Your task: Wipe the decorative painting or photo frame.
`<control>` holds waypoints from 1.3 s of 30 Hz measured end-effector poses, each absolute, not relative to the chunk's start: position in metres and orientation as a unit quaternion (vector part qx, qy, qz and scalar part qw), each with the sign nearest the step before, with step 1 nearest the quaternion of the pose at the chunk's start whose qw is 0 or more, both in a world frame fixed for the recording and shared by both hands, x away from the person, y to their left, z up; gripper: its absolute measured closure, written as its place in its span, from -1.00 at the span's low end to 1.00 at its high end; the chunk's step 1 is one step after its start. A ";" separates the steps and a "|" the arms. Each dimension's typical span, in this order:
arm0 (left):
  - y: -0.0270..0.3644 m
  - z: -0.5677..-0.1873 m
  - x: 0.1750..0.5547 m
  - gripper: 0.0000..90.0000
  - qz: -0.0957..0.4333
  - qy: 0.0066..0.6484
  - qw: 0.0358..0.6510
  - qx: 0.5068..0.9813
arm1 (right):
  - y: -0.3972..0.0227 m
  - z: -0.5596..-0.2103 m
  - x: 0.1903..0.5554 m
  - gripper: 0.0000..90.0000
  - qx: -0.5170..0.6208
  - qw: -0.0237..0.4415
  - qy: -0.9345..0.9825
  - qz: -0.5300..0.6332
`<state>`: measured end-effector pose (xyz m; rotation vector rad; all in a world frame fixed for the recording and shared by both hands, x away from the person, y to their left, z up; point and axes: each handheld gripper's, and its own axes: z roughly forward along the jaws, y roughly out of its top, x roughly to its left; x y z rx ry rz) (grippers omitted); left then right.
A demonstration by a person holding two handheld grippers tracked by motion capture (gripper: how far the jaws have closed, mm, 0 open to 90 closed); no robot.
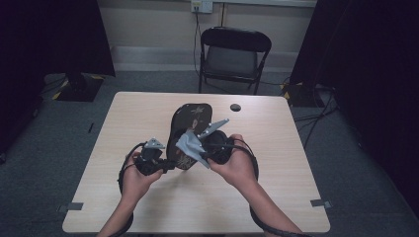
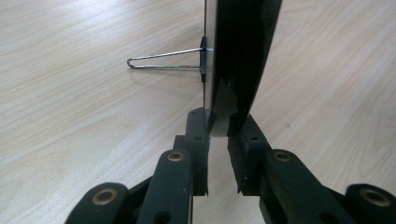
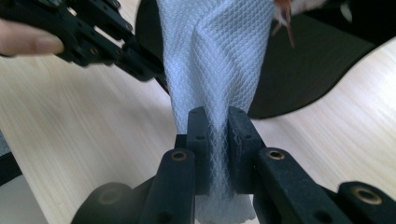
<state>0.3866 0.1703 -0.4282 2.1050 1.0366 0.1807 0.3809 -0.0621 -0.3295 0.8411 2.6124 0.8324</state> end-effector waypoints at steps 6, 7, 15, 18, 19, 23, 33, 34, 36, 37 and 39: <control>0.171 -0.429 0.387 0.74 0.070 0.405 0.383 0.828 | -0.050 -0.346 0.387 0.81 0.288 0.127 0.910 0.270; 0.171 -0.429 0.387 0.74 0.069 0.406 0.383 0.827 | -0.049 -0.350 0.387 0.81 0.288 0.122 0.911 0.268; 0.172 -0.429 0.388 0.74 0.068 0.406 0.385 0.826 | -0.047 -0.384 0.391 0.81 0.298 0.103 0.917 0.245; 0.172 -0.429 0.388 0.74 0.070 0.404 0.382 0.828 | -0.047 -0.397 0.392 0.81 0.302 0.097 0.918 0.237; 0.172 -0.429 0.387 0.74 0.070 0.404 0.382 0.828 | -0.047 -0.401 0.392 0.81 0.301 0.097 0.919 0.235; 0.171 -0.429 0.387 0.74 0.070 0.405 0.383 0.827 | -0.047 -0.416 0.391 0.81 0.307 0.089 0.921 0.221; 0.171 -0.428 0.387 0.74 0.070 0.404 0.380 0.829 | -0.047 -0.444 0.389 0.81 0.314 0.071 0.927 0.193; 0.171 -0.428 0.387 0.74 0.071 0.404 0.381 0.828 | -0.047 -0.446 0.389 0.81 0.314 0.069 0.928 0.190; 0.171 -0.428 0.387 0.74 0.071 0.403 0.380 0.829 | -0.048 -0.448 0.388 0.81 0.314 0.067 0.928 0.191; 0.171 -0.429 0.387 0.74 0.071 0.404 0.381 0.829 | -0.049 -0.448 0.388 0.81 0.315 0.065 0.928 0.189; 0.171 -0.429 0.387 0.74 0.071 0.404 0.380 0.829 | -0.052 -0.444 0.387 0.81 0.315 0.069 0.926 0.195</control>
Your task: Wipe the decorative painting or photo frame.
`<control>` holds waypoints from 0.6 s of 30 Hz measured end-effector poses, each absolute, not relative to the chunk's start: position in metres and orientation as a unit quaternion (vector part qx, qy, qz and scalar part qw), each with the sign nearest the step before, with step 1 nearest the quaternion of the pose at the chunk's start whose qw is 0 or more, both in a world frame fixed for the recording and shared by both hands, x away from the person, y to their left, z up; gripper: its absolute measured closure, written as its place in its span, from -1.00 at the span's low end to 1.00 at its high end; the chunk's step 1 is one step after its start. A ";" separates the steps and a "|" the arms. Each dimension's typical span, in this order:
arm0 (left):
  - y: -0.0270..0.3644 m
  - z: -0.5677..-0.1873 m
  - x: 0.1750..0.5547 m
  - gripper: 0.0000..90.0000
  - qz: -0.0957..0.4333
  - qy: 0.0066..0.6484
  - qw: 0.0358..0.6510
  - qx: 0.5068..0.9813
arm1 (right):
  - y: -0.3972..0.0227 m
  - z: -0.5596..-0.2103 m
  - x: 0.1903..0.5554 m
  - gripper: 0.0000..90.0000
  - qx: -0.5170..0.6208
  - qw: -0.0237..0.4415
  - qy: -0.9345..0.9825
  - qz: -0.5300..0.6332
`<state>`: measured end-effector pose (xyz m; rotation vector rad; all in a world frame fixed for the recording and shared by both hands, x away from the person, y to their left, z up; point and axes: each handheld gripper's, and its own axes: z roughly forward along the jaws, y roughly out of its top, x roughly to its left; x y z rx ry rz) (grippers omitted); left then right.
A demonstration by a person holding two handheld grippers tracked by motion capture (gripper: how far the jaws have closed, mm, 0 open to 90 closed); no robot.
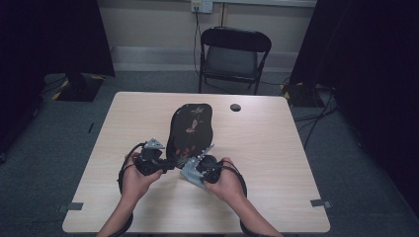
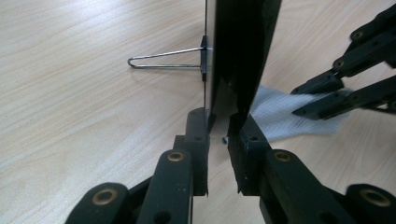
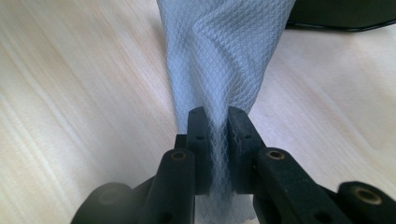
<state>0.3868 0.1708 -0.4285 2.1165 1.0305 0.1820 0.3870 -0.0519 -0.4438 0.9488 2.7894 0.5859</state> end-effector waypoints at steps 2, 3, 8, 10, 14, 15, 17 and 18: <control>0.171 -0.429 0.387 0.74 0.071 0.404 0.381 0.828 | -0.055 -0.435 0.386 0.81 0.316 0.074 0.924 0.203; 0.171 -0.429 0.387 0.74 0.071 0.404 0.382 0.828 | -0.057 -0.430 0.385 0.81 0.315 0.077 0.923 0.207; 0.169 -0.428 0.387 0.74 0.074 0.403 0.380 0.829 | -0.068 -0.392 0.383 0.81 0.312 0.103 0.915 0.235; 0.168 -0.428 0.387 0.74 0.074 0.402 0.380 0.829 | -0.069 -0.377 0.383 0.81 0.308 0.109 0.912 0.249; 0.168 -0.428 0.387 0.74 0.074 0.402 0.380 0.830 | -0.063 -0.355 0.381 0.81 0.295 0.119 0.909 0.269; 0.169 -0.428 0.387 0.74 0.074 0.402 0.381 0.830 | -0.060 -0.351 0.381 0.81 0.292 0.123 0.909 0.271; 0.168 -0.429 0.387 0.74 0.073 0.406 0.384 0.826 | -0.056 -0.344 0.380 0.81 0.286 0.126 0.909 0.277; 0.169 -0.429 0.387 0.74 0.073 0.407 0.385 0.825 | -0.054 -0.342 0.380 0.81 0.285 0.130 0.907 0.280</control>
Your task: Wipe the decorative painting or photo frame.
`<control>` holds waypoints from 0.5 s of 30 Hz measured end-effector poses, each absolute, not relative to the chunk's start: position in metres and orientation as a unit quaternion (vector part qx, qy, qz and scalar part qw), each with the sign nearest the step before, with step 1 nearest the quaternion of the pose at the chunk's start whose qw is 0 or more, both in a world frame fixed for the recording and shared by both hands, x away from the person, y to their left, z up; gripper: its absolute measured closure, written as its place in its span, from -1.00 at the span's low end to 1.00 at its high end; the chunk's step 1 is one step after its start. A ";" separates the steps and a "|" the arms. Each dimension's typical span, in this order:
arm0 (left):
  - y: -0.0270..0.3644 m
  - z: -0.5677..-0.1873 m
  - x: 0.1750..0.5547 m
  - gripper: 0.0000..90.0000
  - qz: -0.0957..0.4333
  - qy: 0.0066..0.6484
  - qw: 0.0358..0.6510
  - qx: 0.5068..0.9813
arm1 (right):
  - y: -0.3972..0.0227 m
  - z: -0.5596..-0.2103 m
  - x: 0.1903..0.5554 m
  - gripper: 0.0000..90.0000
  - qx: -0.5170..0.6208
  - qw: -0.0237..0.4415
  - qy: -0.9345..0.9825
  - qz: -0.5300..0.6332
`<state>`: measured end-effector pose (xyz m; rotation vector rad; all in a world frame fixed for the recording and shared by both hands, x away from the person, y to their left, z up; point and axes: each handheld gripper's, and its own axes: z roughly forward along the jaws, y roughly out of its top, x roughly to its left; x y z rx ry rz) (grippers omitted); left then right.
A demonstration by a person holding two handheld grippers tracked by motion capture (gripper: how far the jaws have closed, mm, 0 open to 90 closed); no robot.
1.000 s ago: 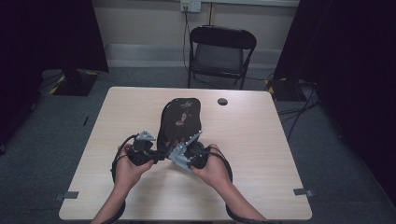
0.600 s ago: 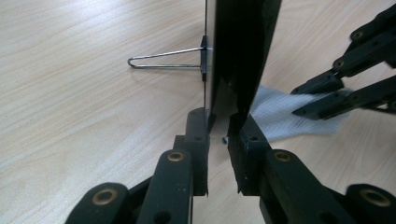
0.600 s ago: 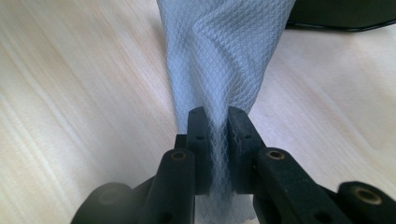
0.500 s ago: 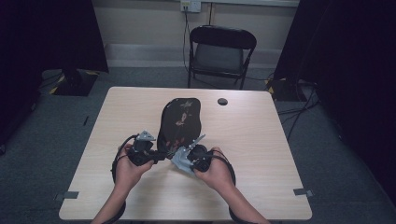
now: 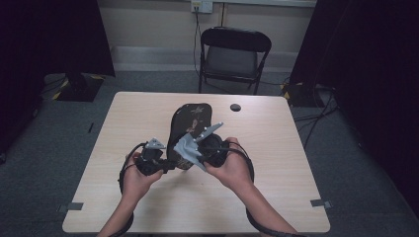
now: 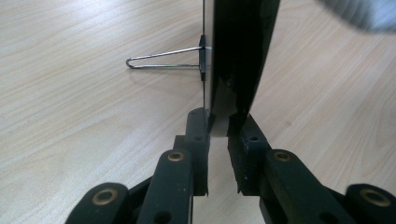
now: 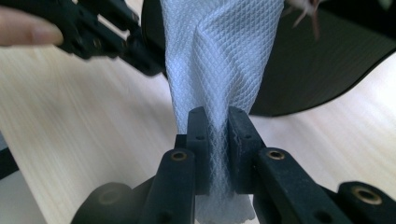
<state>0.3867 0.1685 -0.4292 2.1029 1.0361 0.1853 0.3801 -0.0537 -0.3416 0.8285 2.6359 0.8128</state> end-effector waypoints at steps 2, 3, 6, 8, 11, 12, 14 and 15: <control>0.169 -0.429 0.387 0.74 0.073 0.403 0.383 0.828 | -0.051 -0.339 0.381 0.81 0.284 0.129 0.908 0.281; 0.169 -0.429 0.387 0.74 0.073 0.403 0.383 0.828 | -0.051 -0.339 0.381 0.81 0.285 0.132 0.907 0.280; 0.169 -0.429 0.387 0.74 0.073 0.405 0.385 0.826 | -0.048 -0.344 0.383 0.81 0.285 0.129 0.909 0.277; 0.169 -0.429 0.387 0.74 0.073 0.401 0.381 0.830 | -0.047 -0.351 0.385 0.81 0.288 0.125 0.910 0.270; 0.170 -0.429 0.387 0.74 0.073 0.401 0.382 0.830 | -0.048 -0.366 0.387 0.81 0.293 0.116 0.912 0.261; 0.170 -0.429 0.387 0.74 0.073 0.401 0.382 0.830 | -0.048 -0.371 0.388 0.81 0.296 0.114 0.913 0.258; 0.170 -0.429 0.388 0.74 0.073 0.400 0.381 0.830 | -0.048 -0.381 0.389 0.81 0.301 0.107 0.913 0.254; 0.170 -0.429 0.388 0.74 0.073 0.400 0.382 0.830 | -0.048 -0.385 0.390 0.81 0.301 0.106 0.914 0.252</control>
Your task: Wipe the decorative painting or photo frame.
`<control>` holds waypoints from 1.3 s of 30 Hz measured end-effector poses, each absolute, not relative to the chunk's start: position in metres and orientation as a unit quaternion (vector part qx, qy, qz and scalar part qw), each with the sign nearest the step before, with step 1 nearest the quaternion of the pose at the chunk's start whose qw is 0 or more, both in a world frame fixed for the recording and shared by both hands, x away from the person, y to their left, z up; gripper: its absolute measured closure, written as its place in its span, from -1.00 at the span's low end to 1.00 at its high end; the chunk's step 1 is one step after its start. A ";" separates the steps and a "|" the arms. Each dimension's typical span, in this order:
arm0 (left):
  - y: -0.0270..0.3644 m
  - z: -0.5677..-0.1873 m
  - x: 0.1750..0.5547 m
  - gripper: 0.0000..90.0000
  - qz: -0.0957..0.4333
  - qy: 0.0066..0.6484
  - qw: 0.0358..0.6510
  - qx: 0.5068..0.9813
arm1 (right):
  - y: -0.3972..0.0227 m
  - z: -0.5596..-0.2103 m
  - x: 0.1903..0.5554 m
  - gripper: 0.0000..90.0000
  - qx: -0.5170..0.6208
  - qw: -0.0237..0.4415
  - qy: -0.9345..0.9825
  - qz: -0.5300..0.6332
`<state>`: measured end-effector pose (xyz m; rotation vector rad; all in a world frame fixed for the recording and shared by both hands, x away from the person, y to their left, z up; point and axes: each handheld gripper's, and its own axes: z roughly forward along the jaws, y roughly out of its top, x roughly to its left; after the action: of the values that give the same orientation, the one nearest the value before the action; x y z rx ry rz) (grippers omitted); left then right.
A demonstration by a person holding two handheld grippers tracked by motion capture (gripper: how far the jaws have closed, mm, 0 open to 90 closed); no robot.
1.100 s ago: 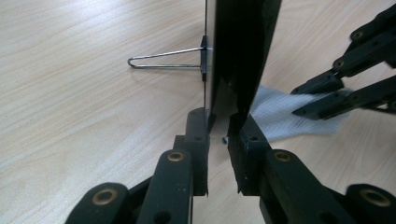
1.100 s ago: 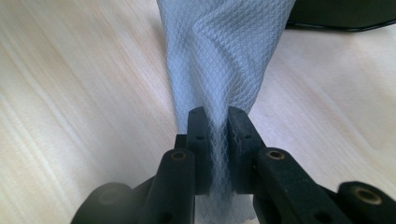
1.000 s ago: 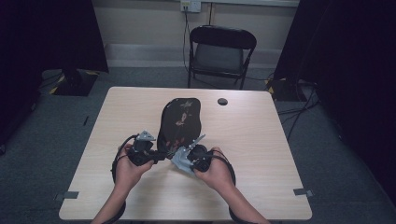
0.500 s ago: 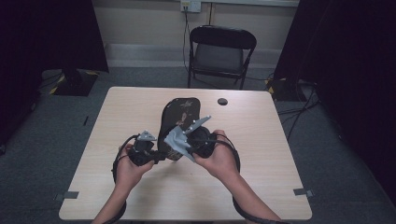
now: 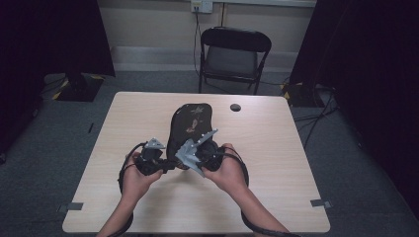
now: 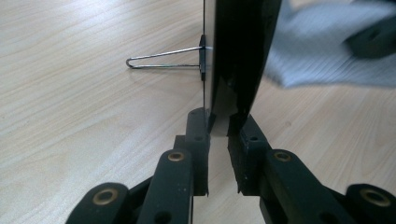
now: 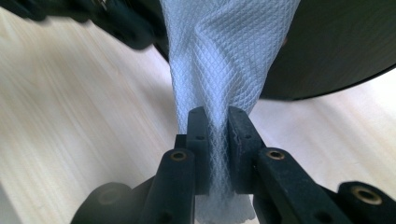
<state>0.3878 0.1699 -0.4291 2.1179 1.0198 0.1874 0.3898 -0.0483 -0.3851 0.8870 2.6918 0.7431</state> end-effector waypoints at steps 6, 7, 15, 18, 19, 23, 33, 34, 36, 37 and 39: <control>0.170 -0.429 0.387 0.74 0.073 0.401 0.381 0.830 | -0.047 -0.413 0.391 0.81 0.309 0.091 0.919 0.226; 0.170 -0.429 0.387 0.74 0.073 0.401 0.381 0.830 | -0.047 -0.417 0.392 0.81 0.310 0.089 0.920 0.222; 0.170 -0.430 0.387 0.74 0.073 0.403 0.384 0.828 | -0.050 -0.442 0.393 0.81 0.317 0.078 0.924 0.199; 0.171 -0.430 0.387 0.74 0.073 0.404 0.386 0.826 | -0.051 -0.449 0.392 0.81 0.317 0.074 0.926 0.189; 0.171 -0.430 0.387 0.73 0.074 0.404 0.384 0.827 | -0.052 -0.450 0.392 0.81 0.316 0.075 0.927 0.189; 0.172 -0.430 0.385 0.71 0.074 0.407 0.381 0.827 | -0.056 -0.442 0.389 0.81 0.319 0.075 0.924 0.198; 0.170 -0.430 0.381 0.73 0.074 0.403 0.379 0.830 | -0.066 -0.361 0.376 0.81 0.292 0.122 0.912 0.260; 0.170 -0.430 0.381 0.73 0.072 0.402 0.379 0.830 | -0.065 -0.356 0.375 0.81 0.289 0.125 0.911 0.266; 0.171 -0.431 0.380 0.70 0.076 0.408 0.377 0.828 | -0.062 -0.344 0.371 0.81 0.279 0.129 0.910 0.279; 0.172 -0.431 0.380 0.65 0.073 0.411 0.377 0.827 | -0.059 -0.339 0.370 0.81 0.275 0.132 0.908 0.285; 0.174 -0.432 0.380 0.62 0.071 0.411 0.376 0.827 | -0.054 -0.336 0.370 0.81 0.270 0.131 0.909 0.289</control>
<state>0.3798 0.1742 -0.4316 2.1161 1.0520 0.1817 0.3703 -0.0538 -0.3359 0.7832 2.6395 0.8383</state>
